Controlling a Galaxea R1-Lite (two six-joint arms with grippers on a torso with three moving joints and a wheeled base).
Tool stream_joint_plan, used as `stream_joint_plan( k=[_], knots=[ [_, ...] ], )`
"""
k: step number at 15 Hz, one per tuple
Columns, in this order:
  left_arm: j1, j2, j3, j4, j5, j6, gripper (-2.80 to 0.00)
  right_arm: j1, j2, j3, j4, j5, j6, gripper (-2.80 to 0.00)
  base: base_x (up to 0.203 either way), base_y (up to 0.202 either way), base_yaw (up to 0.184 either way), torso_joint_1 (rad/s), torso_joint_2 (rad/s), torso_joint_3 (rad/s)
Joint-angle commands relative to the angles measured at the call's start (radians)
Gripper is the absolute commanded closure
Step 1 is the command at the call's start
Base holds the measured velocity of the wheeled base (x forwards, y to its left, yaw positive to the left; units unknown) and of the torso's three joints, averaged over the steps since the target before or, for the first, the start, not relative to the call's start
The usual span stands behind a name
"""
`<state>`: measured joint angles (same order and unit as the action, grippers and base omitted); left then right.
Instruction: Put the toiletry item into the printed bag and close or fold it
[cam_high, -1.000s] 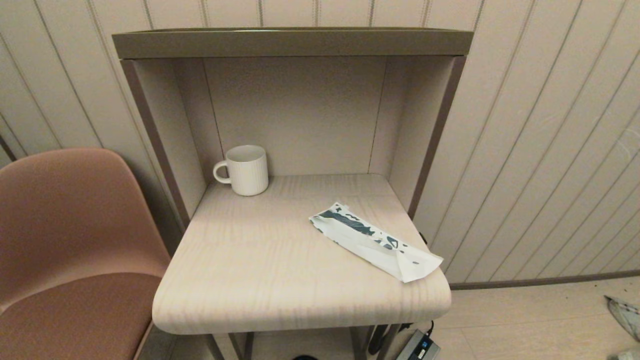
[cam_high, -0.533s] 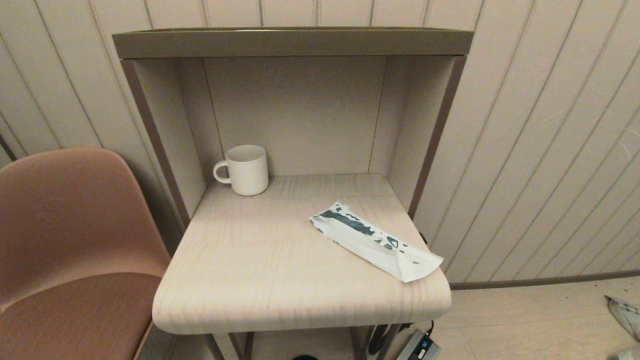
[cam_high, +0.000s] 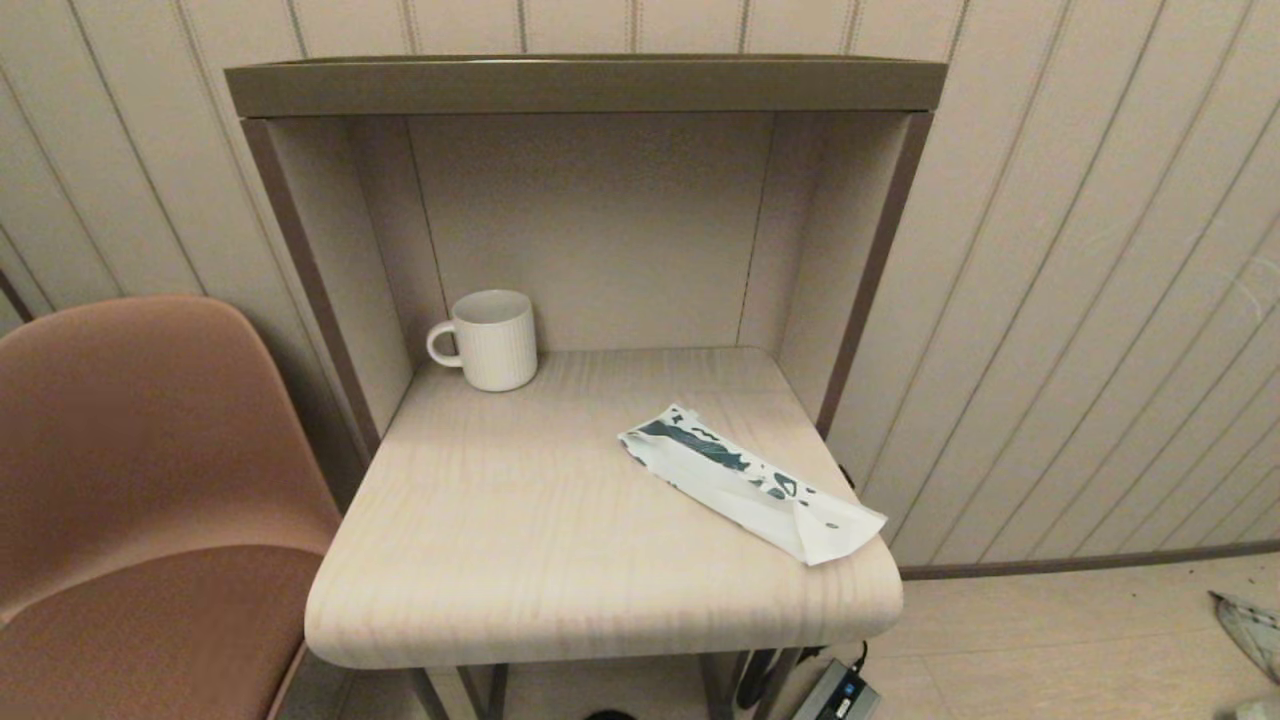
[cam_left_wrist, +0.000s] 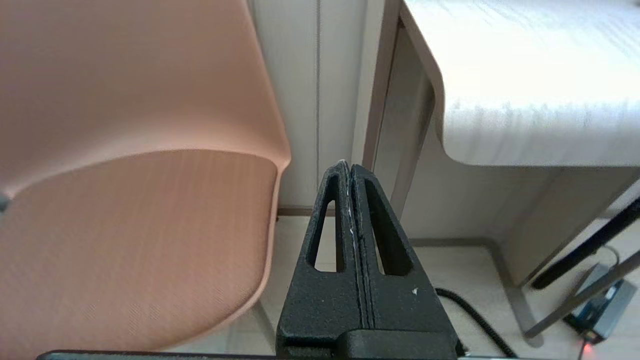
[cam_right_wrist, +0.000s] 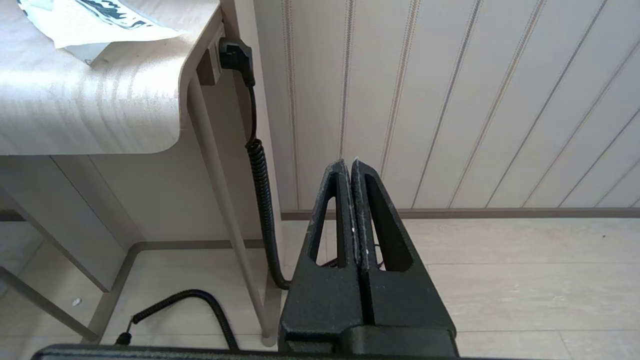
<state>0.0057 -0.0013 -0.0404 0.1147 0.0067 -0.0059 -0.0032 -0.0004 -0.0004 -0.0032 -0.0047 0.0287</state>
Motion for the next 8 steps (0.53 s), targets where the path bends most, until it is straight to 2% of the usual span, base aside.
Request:
stream_joint_plan(
  k=[1, 8],
  knots=[
    [0.000, 0.001, 0.001, -0.004, 0.001, -0.004, 0.00, 0.000, 0.005, 0.000, 0.003, 0.000, 0.002, 0.00, 0.000, 0.000, 0.000, 0.000, 0.00, 0.000],
    [-0.003, 0.001, -0.001, -0.004, 0.001, -0.008, 0.00, 0.000, 0.003, 0.000, 0.003, -0.003, 0.008, 0.00, 0.000, 0.000, 0.000, 0.000, 0.00, 0.000]
  ],
)
